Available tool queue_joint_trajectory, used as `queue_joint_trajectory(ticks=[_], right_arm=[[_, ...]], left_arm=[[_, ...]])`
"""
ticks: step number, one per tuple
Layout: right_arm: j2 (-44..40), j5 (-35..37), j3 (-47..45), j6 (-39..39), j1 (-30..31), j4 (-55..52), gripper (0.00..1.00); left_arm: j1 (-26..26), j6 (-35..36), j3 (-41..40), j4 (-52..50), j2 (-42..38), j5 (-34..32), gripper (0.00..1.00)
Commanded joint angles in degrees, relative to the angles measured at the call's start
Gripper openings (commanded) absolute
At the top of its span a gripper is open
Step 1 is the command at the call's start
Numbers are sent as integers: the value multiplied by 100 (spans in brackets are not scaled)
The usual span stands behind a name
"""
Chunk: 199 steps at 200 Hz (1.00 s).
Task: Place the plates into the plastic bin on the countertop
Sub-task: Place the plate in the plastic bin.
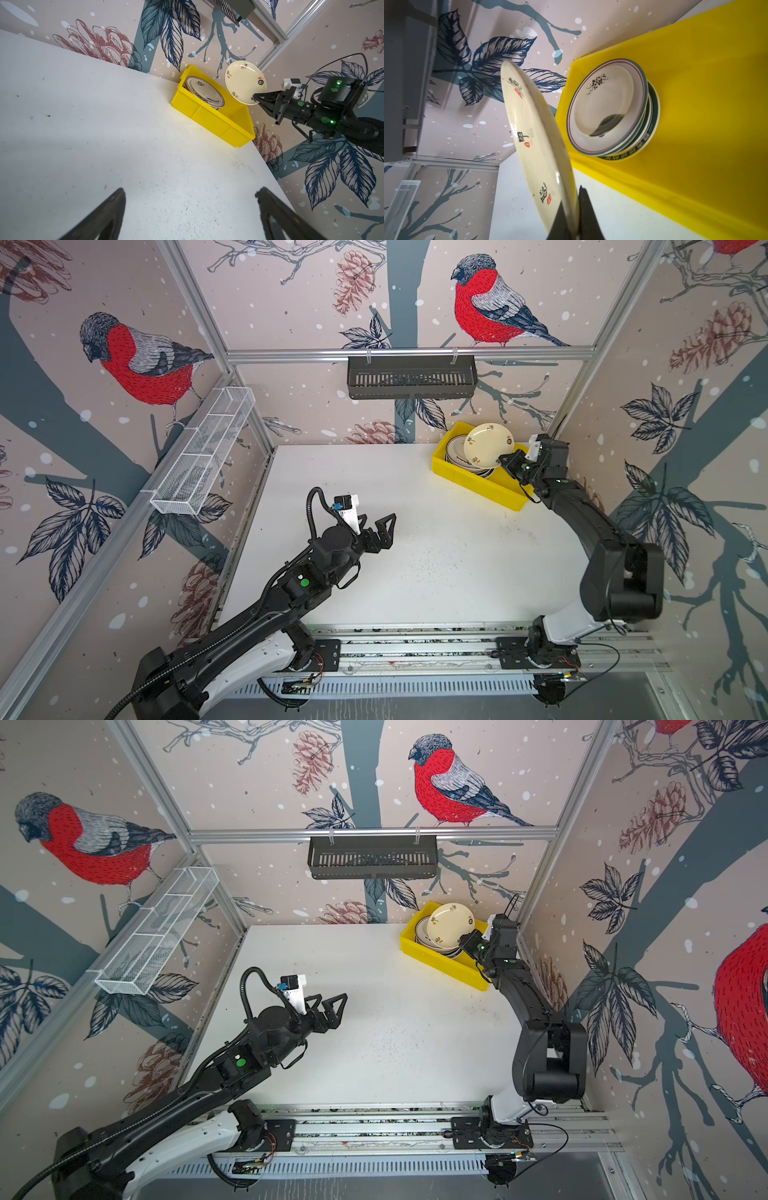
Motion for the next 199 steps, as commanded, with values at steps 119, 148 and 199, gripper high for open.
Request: queue_joint_trajectory(ticks=[119,148,199], right_arm=[[2848,44,2551,-518,53,-764,1],[2895,141,2560,-573,118,-811,5],[3000,167,2693,-613,151,-941,10]], left_arm=[[-3,165,-60,-335,-201,-467,98],[-3,202,-36,-270,-79,-442,98],[-3,203,-91,-274,-93,-475,98]])
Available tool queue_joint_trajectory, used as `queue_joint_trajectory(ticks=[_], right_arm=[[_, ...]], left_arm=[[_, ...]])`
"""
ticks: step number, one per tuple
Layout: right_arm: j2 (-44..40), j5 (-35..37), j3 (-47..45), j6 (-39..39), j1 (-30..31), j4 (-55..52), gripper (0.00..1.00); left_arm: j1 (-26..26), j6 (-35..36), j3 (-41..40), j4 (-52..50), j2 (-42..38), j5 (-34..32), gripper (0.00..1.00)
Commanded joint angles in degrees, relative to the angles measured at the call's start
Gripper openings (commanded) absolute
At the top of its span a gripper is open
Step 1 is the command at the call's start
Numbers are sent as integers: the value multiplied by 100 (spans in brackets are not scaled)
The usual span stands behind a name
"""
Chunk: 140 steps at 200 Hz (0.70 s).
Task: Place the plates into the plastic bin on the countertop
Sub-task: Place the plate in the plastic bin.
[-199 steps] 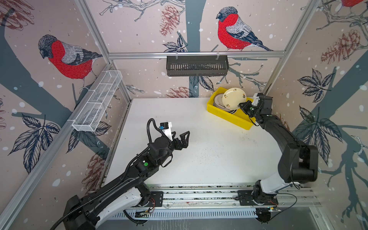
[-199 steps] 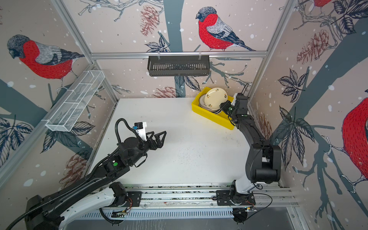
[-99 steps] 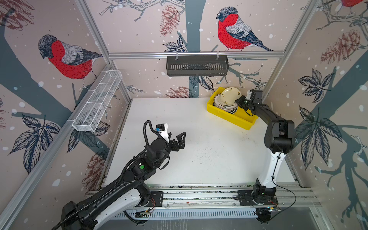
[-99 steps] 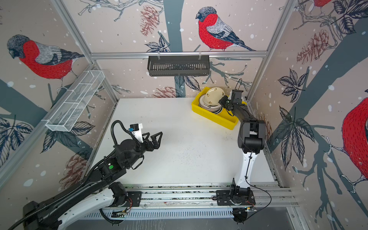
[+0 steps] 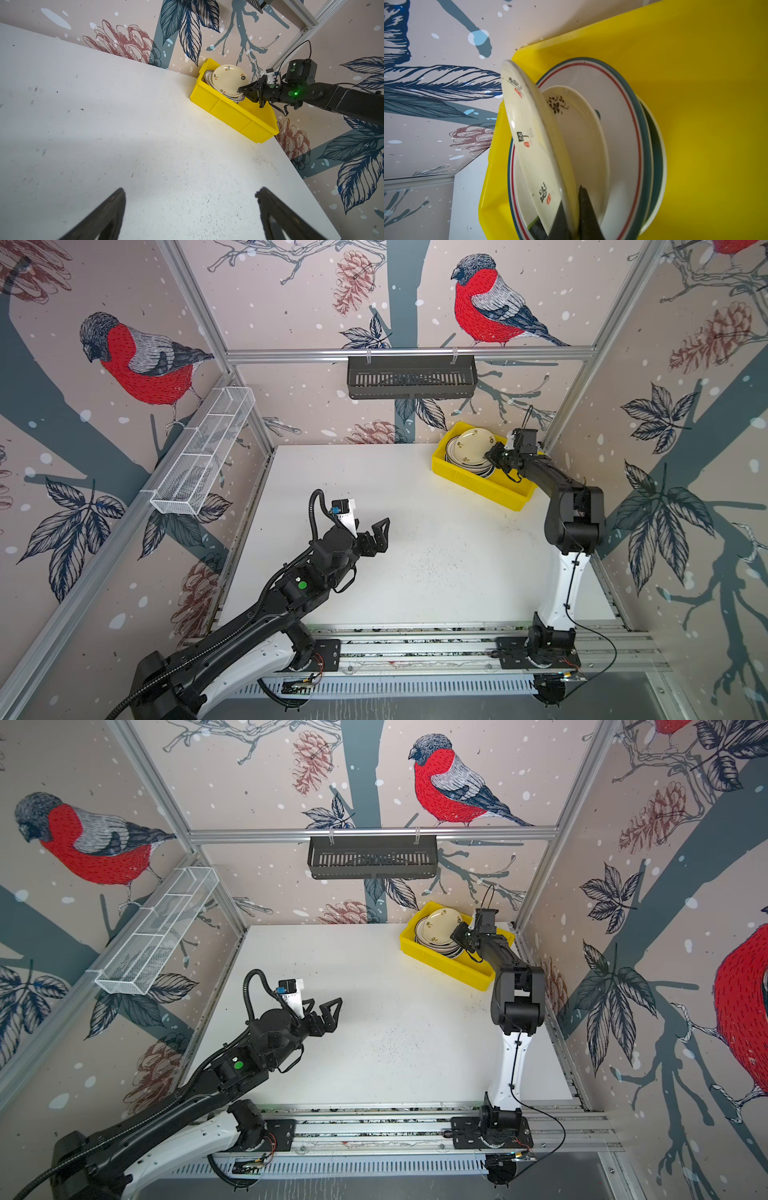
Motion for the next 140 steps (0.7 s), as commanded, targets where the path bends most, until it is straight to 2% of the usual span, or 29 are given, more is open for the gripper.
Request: queue_joint_trajectory(ticks=[1,13,28,84,131,140], right_arm=[[44,63,83,-169,20,-136,10],[68,59,148,-212,29,-187,10],[136,76,296,-282,45,-339,17],[359,35,708,-482,125,-714,22],[355,62,874,-585,176,-880,23],[344,58,889,-594,187,-916,26]], left_arm=[[-3,49,-20,153,-37,-137,98],[-3,61,-38,151,-54,-159,98],[-3,71,-47,155,-59,-188,98],[-3,111,-52,151,-17,-258,98],[-3,191,-30,113,-46,-363,98],[-3,201,-30,103,-51,-392,98]])
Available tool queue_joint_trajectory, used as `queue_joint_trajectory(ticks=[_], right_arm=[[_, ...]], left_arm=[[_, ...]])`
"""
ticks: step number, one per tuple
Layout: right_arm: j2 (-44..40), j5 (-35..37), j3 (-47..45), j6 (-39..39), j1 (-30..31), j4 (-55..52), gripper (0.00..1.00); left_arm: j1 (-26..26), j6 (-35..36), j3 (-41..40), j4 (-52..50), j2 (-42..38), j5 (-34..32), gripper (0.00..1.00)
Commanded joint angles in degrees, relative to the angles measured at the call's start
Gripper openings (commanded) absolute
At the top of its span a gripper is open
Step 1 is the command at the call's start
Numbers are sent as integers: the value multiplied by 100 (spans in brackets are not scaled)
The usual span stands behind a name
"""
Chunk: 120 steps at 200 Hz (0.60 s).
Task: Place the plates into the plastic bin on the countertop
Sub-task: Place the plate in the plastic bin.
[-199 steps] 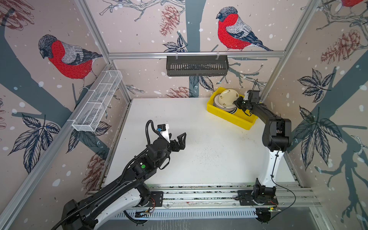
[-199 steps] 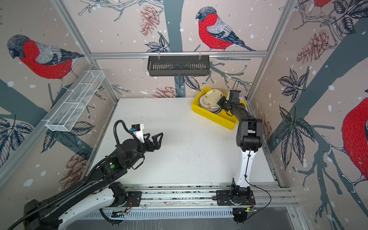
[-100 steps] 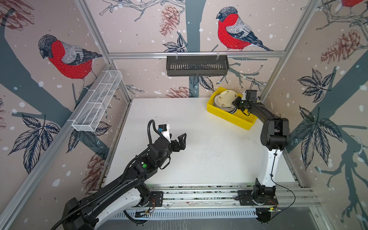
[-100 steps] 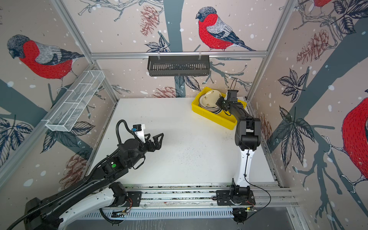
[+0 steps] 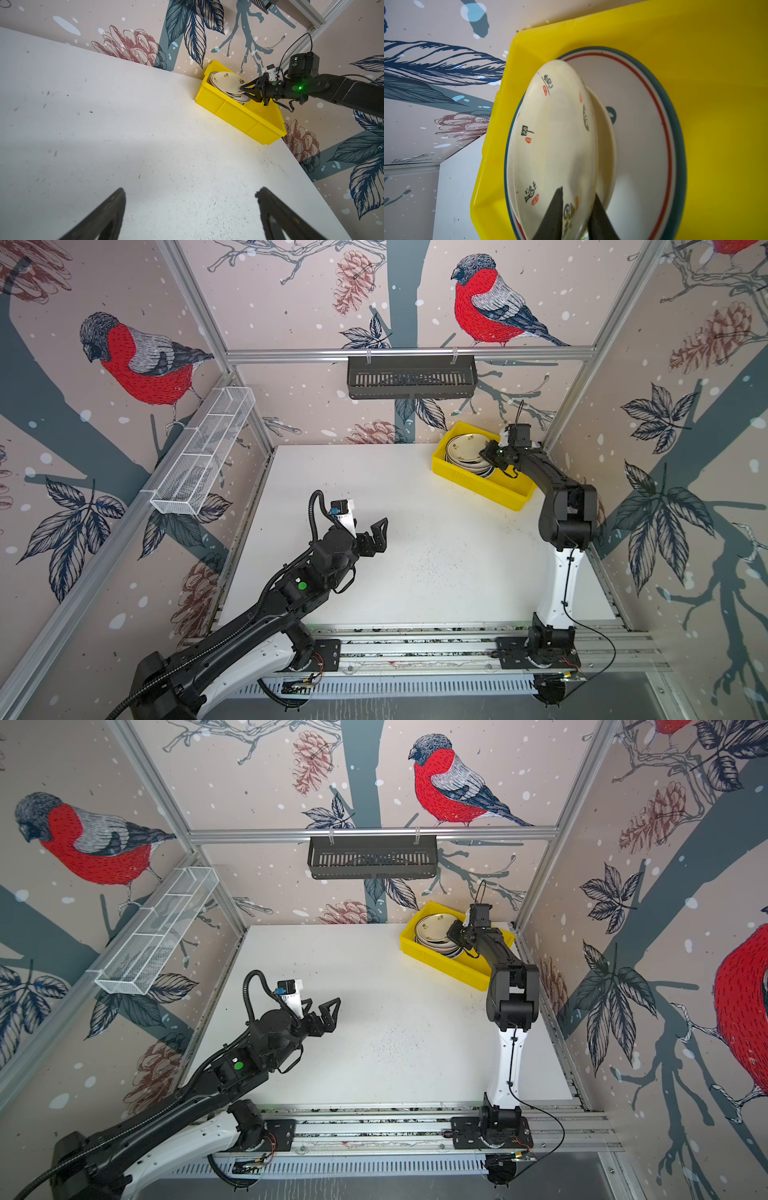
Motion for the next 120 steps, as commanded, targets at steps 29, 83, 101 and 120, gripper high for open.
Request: queue_joint_trajectory(ticks=[29,83,101,120], right_arm=[[-57,94,109,-165,54,-184,49],[-144,625,305,-319,126,-629,85],[-212,1513,548,-479,257,-1059,100],[-280,1893,745,-637,350,-1316,99]], left_arm=[[3,69,12,122,-40,-188,98],[0,112,12,79,-65,-215,98],[2,145,23,46,-111,-237,98],[5,181,29,37,-174,-330,98]])
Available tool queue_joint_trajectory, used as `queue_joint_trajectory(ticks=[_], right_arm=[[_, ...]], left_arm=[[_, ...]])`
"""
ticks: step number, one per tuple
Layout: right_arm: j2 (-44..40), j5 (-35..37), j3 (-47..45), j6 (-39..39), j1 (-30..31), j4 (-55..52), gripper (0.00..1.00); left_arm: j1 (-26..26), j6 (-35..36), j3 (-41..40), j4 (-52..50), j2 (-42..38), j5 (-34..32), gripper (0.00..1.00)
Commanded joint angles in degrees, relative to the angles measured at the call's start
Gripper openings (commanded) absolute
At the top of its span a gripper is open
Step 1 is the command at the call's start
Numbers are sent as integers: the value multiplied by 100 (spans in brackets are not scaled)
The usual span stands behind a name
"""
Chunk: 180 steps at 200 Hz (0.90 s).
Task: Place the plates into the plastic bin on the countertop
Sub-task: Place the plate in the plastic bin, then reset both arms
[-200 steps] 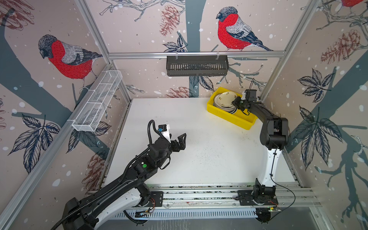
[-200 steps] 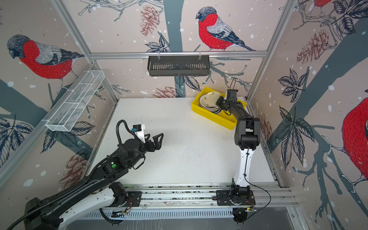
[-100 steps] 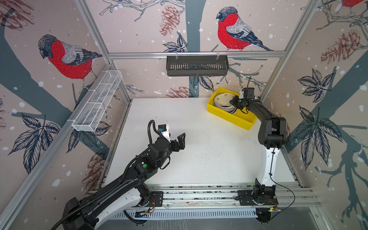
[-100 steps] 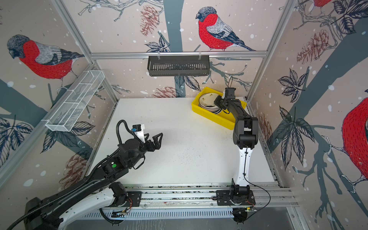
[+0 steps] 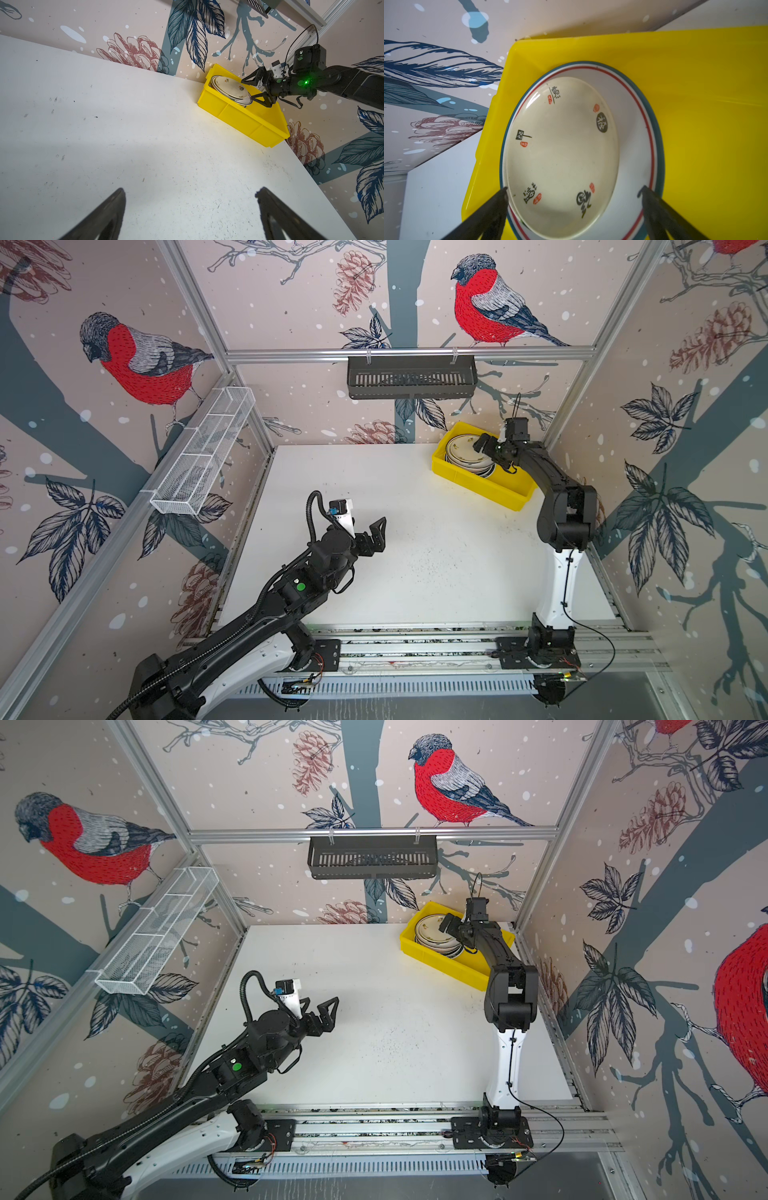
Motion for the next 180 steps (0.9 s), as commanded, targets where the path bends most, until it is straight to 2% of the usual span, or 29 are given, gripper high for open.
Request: queue_joint_trajectory(ticks=[1,29,50,107,123,135,146,156,167,180], right_arm=[[-134,896,239,-313,94,-524,99],[-351,1105,368,-314,139,-797,100],[-879,1136,-195,-306,182,-557,99],[-3128,1093,-3003,-47,300,877,99],[-3895,1180,-3880,-194,410,1570,99],[-4444,1486,-4535,-394,579,2109,99],[-4926,1693,-5160,-600,754,2694,99],[-5305,1812,-5701,-770,893,3221,99],[-5670,1942,-6192,-933,1006,3640,99],[-6021,2136,-6646,-981,1026,3868,99]], left_arm=[[1,80,29,51,-68,-239,98],[6,201,-37,208,-85,-428,98],[6,294,-89,314,-102,-534,98],[14,636,-128,245,-276,-928,98],[28,1037,-139,193,-317,-1371,98],[45,1362,-191,244,-292,-2065,98],[111,1716,-370,564,-259,-2662,98],[260,2084,-613,1075,-222,-2916,98],[544,2325,-905,1649,-174,-2881,98],[996,2467,-1227,2201,-93,-2500,98]])
